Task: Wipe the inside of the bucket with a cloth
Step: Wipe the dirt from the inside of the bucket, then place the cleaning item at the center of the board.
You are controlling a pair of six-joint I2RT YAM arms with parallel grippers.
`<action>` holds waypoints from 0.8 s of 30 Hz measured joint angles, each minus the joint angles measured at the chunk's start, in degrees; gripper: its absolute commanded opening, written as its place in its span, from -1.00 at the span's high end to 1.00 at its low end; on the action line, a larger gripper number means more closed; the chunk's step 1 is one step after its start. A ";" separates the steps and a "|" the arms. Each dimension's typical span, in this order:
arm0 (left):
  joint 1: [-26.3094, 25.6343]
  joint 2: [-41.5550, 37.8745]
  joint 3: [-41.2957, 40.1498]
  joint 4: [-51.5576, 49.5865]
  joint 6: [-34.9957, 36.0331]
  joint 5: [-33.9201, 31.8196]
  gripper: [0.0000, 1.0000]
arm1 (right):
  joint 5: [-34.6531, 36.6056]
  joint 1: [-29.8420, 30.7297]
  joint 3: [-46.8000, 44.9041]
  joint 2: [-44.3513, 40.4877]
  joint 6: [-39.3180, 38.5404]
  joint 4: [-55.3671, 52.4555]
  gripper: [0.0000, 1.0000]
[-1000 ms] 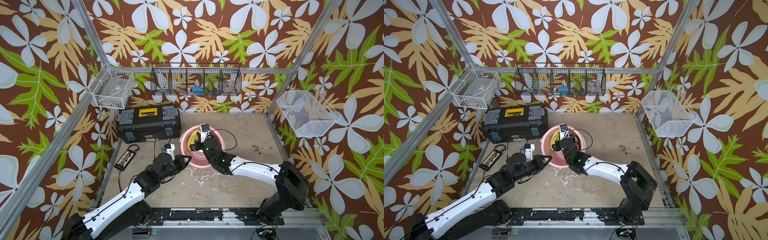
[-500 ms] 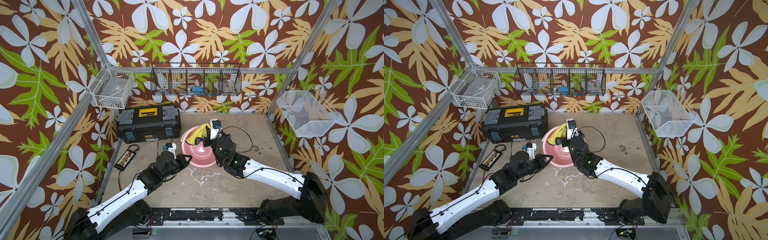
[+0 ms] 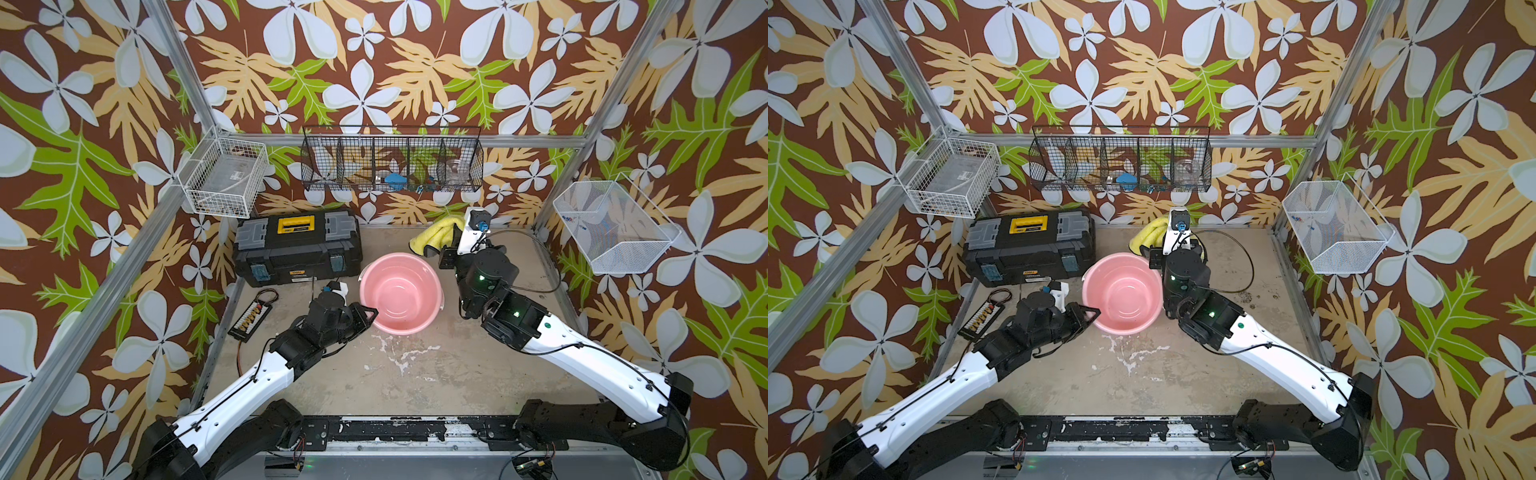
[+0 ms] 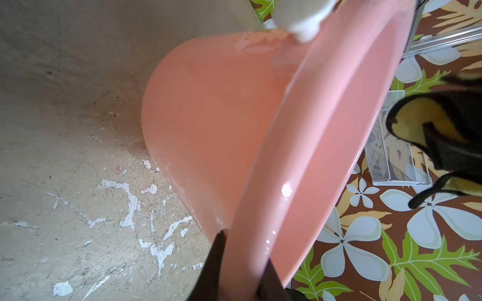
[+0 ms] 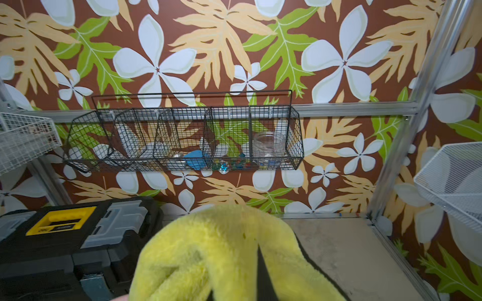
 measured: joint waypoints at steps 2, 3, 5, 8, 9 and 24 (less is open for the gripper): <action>0.55 0.87 1.20 -1.16 0.00 0.72 1.00 | 0.96 -2.19 1.99 -0.24 1.01 -4.92 1.00; 0.55 1.53 2.05 -1.97 0.02 1.29 1.00 | 1.11 -3.48 2.75 -0.33 1.36 -7.21 1.00; 0.74 2.84 3.69 -3.69 0.00 2.84 1.00 | 0.81 -6.21 3.80 -0.15 2.51 -11.37 1.00; 0.92 4.59 5.16 -5.51 -0.26 5.27 1.00 | -1.38 -10.49 4.59 1.18 4.33 -17.31 1.00; 0.94 5.07 5.68 -6.64 -0.87 6.10 1.00 | -2.29 -11.91 4.61 1.79 5.27 -19.23 1.00; 1.53 4.17 12.28 -20.37 -3.56 5.77 0.92 | -23.96 -26.38 7.50 13.40 10.56 -36.41 1.00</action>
